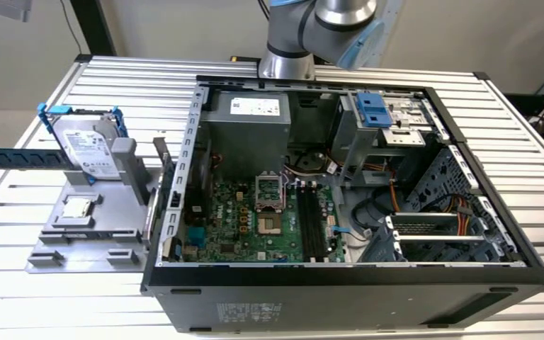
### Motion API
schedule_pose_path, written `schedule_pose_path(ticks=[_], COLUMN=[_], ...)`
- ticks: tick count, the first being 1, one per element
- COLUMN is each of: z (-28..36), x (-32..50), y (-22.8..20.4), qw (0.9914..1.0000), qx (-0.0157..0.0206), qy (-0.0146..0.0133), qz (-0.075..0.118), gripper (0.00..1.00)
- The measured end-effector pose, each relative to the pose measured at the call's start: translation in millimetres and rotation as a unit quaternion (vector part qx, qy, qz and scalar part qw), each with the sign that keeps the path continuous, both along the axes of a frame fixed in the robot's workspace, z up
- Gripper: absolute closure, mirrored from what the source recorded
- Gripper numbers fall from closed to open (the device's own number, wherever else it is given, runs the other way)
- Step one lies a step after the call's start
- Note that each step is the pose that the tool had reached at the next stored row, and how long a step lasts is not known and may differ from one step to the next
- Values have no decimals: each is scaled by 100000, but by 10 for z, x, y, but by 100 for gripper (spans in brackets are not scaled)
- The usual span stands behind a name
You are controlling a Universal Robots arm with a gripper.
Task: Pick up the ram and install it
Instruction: 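Pick up the ram and move it above insertion slot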
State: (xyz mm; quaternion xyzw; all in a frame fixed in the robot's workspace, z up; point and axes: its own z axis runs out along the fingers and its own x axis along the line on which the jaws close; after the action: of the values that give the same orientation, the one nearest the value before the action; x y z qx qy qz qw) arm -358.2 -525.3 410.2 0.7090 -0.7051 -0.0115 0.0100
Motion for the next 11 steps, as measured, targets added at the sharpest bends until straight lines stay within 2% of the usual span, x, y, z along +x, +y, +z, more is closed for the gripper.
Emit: schedule_pose_path(ticks=[5,11], z=[1,0], x=[11,108], y=[1,0], qw=[100000,100000], qx=[-6,-4], qy=[2,0], qz=[0,-1], gripper=[100,100])
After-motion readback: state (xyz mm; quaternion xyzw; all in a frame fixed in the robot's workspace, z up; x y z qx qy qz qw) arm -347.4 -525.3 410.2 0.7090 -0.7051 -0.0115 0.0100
